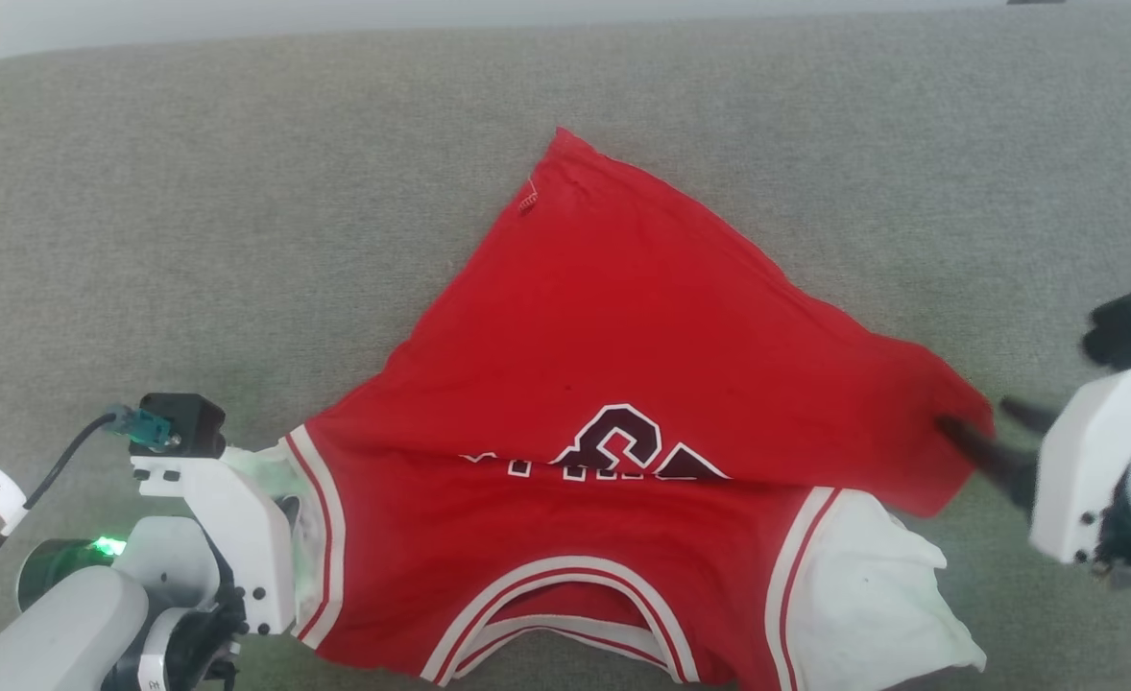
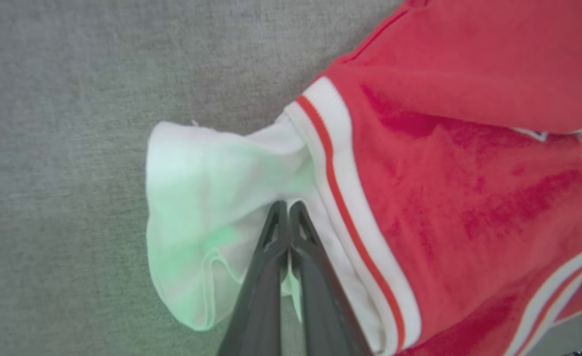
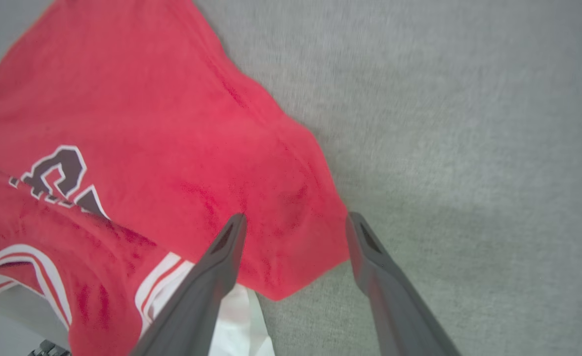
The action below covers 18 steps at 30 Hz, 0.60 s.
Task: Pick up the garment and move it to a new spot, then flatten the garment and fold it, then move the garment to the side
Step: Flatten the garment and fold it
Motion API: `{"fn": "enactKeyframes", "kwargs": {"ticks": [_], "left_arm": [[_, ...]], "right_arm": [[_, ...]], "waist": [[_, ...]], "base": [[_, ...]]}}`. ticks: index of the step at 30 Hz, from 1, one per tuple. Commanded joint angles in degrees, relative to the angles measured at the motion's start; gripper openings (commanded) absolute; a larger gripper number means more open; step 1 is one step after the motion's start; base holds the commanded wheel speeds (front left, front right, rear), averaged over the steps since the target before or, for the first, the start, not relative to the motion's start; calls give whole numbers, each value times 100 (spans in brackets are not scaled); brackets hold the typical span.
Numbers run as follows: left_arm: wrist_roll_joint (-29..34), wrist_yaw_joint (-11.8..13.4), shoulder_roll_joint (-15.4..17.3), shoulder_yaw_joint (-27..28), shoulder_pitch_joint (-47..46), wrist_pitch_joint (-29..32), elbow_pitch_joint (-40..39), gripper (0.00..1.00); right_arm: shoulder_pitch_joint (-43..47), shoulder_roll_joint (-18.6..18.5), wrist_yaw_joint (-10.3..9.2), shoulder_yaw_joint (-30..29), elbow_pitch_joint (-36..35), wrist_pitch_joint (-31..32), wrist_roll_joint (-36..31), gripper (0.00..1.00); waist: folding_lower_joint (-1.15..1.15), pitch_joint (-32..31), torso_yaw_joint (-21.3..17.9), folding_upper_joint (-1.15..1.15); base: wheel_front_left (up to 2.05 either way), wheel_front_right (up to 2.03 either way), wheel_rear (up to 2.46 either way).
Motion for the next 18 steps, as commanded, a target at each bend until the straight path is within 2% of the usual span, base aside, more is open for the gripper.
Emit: {"fn": "enactKeyframes", "kwargs": {"ticks": [1, 3, 9, 13, 18], "left_arm": [[-37, 29, -23, -26, 65, -26, -15, 0], [-14, 34, -58, -61, 45, -21, -43, 0], [64, -34, -162, -150, -95, -3, -54, 0], [135, -111, -326, -263, -235, -5, -26, 0], [248, -233, -576, -436, -452, 3, 118, 0]], "right_arm": [[-59, 47, 0, -103, -271, 55, -82, 100], [-244, 100, 0, -179, -664, 153, -141, 100], [-847, 27, 0, 54, -752, 166, -269, 100], [-1554, -165, 0, 495, -354, -83, -287, 100], [-2516, -453, 0, 1197, 619, -452, -279, 100]], "waist": [[0, -22, 28, 0], [0, -27, 104, 0], [0, 23, 345, 0], [0, 95, 642, 0], [0, 222, 1092, 0]], "base": [[0, 0, 0], [0, 0, 0], [0, 0, 0], [0, 0, 0], [0, 0, 0]]}}
